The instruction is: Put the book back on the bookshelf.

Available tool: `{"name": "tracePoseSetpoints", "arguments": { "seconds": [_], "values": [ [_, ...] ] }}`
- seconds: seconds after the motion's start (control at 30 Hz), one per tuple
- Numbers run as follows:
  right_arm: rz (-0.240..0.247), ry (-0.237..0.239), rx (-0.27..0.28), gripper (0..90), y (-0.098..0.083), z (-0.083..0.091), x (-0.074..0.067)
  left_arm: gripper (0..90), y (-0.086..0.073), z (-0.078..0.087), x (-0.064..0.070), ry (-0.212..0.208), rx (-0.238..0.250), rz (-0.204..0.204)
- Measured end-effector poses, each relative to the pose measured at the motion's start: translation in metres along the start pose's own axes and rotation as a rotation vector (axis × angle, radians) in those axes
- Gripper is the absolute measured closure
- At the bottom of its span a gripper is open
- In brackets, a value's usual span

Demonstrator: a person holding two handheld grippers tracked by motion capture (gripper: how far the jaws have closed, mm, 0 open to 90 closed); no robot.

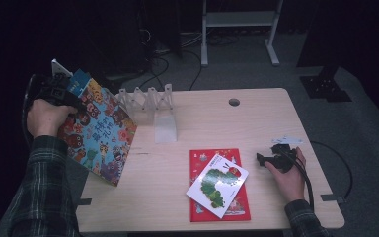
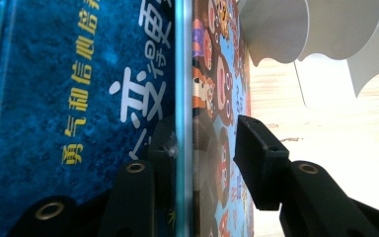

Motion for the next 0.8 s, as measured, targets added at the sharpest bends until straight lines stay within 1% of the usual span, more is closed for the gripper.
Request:
{"name": "tracePoseSetpoints", "arguments": {
  "seconds": [0.13, 0.23, 0.33, 0.37, 0.43, 0.6, 0.73, 0.8],
  "values": [
    [0.0, 0.0, 0.0, 13.5, 0.0, 0.0, 0.0, 61.4, 0.0, 0.001, -0.002, 0.005, 0.01, 0.001],
    [0.0, 0.0, 0.0, 13.5, 0.0, 0.0, 0.0, 60.0, -0.001, 0.003, -0.004, 0.027, 0.012, 0.005],
    [0.0, 0.0, -0.001, 13.5, 0.0, 0.0, 0.0, 59.7, -0.002, 0.003, -0.007, 0.032, 0.013, 0.01],
    [0.0, 0.0, 0.0, 13.5, 0.0, 0.0, 0.0, 59.8, -0.003, 0.003, -0.007, 0.033, 0.013, 0.009],
    [0.0, 0.0, 0.0, 13.6, 0.0, 0.0, 0.0, 59.8, -0.003, 0.003, -0.008, 0.047, 0.012, 0.007],
    [0.0, 0.0, 0.0, 13.6, 0.0, 0.0, 0.0, 57.2, -0.002, 0.004, -0.007, 0.054, 0.013, 0.003],
    [0.0, 0.0, 0.0, 13.5, 0.0, 0.0, 0.0, 54.8, -0.001, 0.007, -0.006, 0.063, 0.028, -0.004],
    [0.0, 0.0, 0.0, 13.6, 0.0, 0.0, 0.0, 53.7, 0.001, 0.012, -0.004, 0.077, 0.045, -0.011]
  ]
}}
Point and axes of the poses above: each handheld gripper's, and its own axes: z roughly backward along the jaws, y roughly out of its top, x roughly to its right, the point moved 4 cm from there along -z, roughly forward along the jaws, and after that the axes turned 1 degree about y, right-handed, at the moved point
